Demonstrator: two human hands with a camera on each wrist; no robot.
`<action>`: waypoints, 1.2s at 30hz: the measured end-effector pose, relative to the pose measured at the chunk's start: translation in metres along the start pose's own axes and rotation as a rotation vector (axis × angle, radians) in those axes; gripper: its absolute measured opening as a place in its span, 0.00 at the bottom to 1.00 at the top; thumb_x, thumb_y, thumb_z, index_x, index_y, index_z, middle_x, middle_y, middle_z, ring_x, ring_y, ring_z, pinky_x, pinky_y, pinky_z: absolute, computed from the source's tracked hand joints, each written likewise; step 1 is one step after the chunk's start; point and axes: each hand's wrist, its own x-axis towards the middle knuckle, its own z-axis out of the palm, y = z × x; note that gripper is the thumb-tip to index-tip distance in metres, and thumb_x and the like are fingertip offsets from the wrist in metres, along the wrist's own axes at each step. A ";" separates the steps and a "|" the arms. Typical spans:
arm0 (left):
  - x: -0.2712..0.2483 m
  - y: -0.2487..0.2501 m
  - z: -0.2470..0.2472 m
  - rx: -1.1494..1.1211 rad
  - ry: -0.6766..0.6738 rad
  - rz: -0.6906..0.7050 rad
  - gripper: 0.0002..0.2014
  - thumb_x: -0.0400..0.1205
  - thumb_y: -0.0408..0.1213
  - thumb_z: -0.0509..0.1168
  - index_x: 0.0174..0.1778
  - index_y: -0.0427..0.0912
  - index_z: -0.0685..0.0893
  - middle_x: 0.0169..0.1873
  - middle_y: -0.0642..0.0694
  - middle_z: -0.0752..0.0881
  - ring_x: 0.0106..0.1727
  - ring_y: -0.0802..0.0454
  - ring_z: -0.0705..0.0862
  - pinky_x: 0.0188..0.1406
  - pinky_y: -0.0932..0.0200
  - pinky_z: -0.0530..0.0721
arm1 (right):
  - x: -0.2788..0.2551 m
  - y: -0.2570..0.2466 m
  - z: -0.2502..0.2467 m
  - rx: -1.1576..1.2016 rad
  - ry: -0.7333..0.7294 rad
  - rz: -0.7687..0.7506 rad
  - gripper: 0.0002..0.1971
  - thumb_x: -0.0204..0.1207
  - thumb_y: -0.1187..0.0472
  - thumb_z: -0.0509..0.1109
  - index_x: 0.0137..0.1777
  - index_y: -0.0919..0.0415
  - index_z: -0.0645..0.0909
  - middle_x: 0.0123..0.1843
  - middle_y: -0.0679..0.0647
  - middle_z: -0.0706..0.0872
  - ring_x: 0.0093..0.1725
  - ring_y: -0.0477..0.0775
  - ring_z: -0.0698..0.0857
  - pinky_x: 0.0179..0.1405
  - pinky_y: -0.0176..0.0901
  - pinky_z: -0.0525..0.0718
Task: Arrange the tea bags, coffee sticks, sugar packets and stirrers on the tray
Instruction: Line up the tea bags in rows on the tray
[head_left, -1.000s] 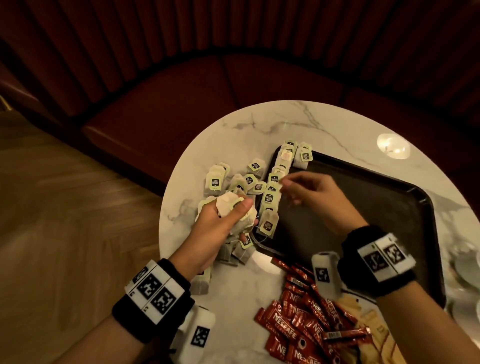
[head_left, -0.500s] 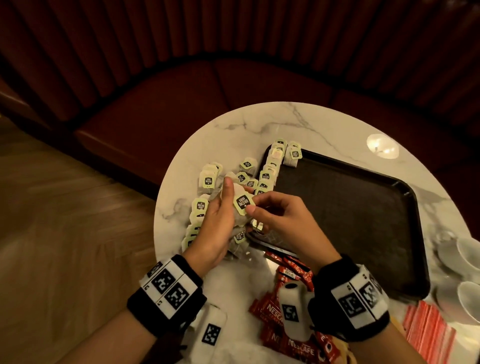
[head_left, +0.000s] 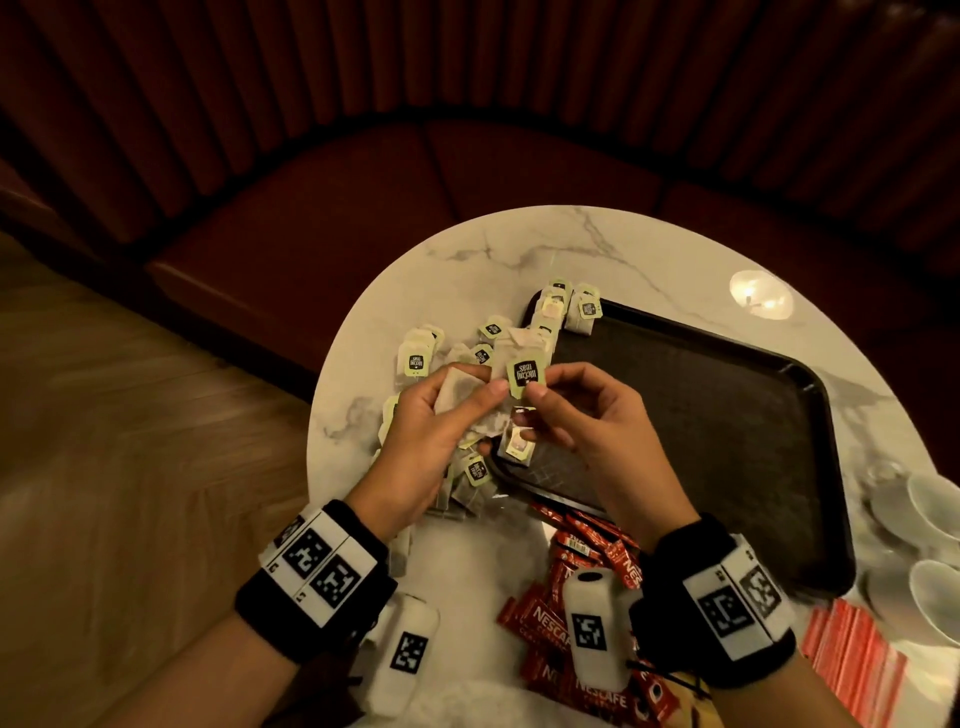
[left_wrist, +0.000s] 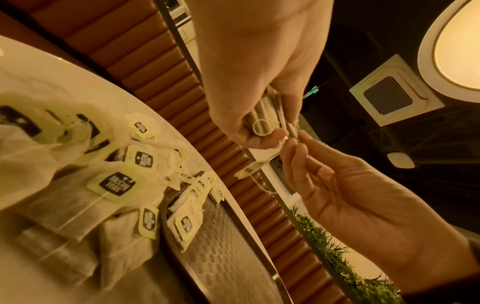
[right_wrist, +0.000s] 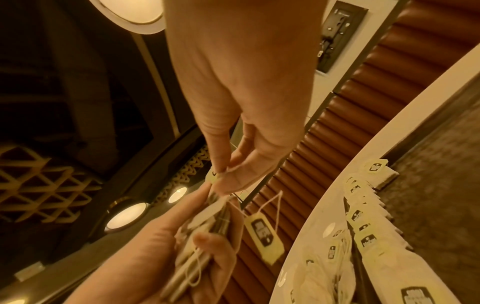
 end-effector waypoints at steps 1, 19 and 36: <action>0.001 0.000 -0.001 0.016 0.003 0.012 0.09 0.72 0.42 0.73 0.45 0.43 0.87 0.44 0.38 0.88 0.42 0.48 0.86 0.31 0.60 0.83 | -0.001 0.000 0.000 -0.026 0.019 -0.013 0.08 0.78 0.66 0.73 0.53 0.68 0.82 0.43 0.57 0.90 0.42 0.55 0.89 0.43 0.42 0.89; 0.005 0.001 0.002 0.025 0.037 0.061 0.05 0.74 0.41 0.71 0.40 0.45 0.86 0.36 0.46 0.88 0.36 0.54 0.86 0.28 0.62 0.82 | 0.002 -0.003 -0.005 -0.071 0.013 -0.018 0.06 0.80 0.61 0.71 0.50 0.62 0.88 0.39 0.53 0.87 0.35 0.44 0.81 0.33 0.36 0.81; 0.004 -0.001 0.006 -0.016 0.036 -0.003 0.11 0.77 0.45 0.67 0.48 0.42 0.88 0.38 0.44 0.88 0.36 0.54 0.85 0.23 0.62 0.80 | 0.000 -0.010 -0.009 -0.181 0.016 -0.098 0.10 0.77 0.65 0.73 0.58 0.62 0.87 0.54 0.55 0.92 0.57 0.53 0.90 0.59 0.41 0.85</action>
